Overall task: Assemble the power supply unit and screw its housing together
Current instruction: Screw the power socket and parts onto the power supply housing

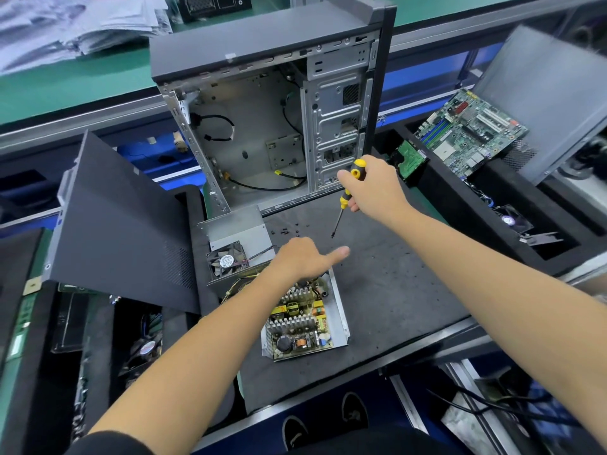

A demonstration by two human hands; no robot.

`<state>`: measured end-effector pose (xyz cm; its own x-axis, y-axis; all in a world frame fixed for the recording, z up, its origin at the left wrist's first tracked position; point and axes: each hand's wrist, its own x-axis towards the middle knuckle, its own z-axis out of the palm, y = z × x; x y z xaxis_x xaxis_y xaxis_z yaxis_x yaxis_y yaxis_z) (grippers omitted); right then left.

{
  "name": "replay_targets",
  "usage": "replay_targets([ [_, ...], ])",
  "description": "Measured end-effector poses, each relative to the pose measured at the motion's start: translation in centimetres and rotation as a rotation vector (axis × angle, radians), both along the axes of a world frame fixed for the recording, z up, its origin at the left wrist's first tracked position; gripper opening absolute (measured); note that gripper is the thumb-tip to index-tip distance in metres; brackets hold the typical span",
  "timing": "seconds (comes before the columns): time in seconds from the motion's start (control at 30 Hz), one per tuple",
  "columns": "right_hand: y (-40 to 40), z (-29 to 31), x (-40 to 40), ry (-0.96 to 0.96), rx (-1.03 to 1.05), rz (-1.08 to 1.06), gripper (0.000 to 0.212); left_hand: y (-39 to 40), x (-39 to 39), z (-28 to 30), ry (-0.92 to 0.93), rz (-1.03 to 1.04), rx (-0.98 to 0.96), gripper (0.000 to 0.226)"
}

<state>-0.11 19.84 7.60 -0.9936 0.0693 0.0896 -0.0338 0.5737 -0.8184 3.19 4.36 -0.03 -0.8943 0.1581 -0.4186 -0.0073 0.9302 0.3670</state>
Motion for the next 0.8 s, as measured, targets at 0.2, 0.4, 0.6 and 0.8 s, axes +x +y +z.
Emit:
replay_targets([
  [0.2, 0.2, -0.5, 0.5, -0.013, 0.002, -0.002, 0.032, 0.6, 0.3, -0.4, -0.189, -0.020, 0.030, 0.049],
  [0.4, 0.3, -0.7, 0.8, -0.030, 0.012, 0.014, 0.032, 0.7, 0.6, -0.6, -0.228, 0.115, 0.250, 0.035],
  [0.6, 0.2, -0.8, 0.9, -0.062, 0.024, 0.056, 0.030, 1.9, 1.3, -0.1, -0.200, 0.223, 0.223, 0.030],
  [0.8, 0.0, -0.8, 0.8, -0.076, 0.033, 0.076, 0.030, 3.4, 1.6, 0.6, -0.170, 0.267, 0.161, 0.028],
])
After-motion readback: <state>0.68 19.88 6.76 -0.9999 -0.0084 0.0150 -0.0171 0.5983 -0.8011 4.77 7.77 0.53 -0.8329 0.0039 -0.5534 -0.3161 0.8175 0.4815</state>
